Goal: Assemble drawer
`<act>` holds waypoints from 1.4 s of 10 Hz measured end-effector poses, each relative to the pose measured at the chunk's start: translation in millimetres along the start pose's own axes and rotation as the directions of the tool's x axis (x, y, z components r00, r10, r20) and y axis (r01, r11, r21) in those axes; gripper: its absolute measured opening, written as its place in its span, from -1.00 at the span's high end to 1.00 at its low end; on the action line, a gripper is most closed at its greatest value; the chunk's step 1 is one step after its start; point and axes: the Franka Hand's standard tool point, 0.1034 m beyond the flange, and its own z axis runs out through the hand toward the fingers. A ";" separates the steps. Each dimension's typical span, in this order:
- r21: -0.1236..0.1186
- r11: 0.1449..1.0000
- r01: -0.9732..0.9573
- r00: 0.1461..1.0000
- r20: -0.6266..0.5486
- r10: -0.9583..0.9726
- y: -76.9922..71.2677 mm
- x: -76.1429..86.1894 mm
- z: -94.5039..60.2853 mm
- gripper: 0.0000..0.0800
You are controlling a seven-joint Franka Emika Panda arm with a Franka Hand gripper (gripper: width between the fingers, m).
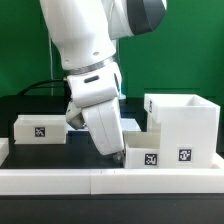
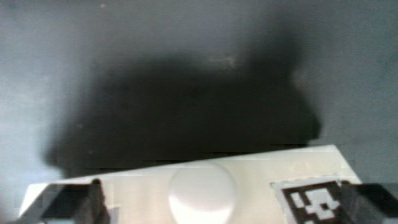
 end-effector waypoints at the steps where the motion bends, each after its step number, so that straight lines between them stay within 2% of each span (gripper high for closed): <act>1: 0.008 1.000 0.003 1.000 0.006 -0.003 -1.1 4.0 3.4 -0.62; 5: 0.006 1.000 -0.006 1.000 0.009 0.006 -1.0 2.8 3.7 -0.62; 6: -0.014 1.000 0.014 1.000 0.012 -0.014 1.5 4.5 3.7 -0.62; 7: -0.015 1.000 0.023 1.000 0.016 -0.022 1.1 6.8 5.3 -0.62; 8: -0.009 0.999 0.044 0.999 0.018 -0.043 0.6 15.4 8.1 -0.62; 9: 0.015 0.998 0.062 0.998 0.029 -0.062 -0.5 25.8 10.8 -0.62; 13: 0.015 0.998 0.061 0.998 0.030 -0.062 -0.2 26.1 12.1 -0.62; 14: 0.013 0.998 0.055 0.998 0.029 -0.056 -0.2 32.6 13.9 -0.62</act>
Offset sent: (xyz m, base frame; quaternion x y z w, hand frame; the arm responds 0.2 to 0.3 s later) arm 0.0000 0.0000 0.0000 0.0000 0.0000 0.0000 1.0000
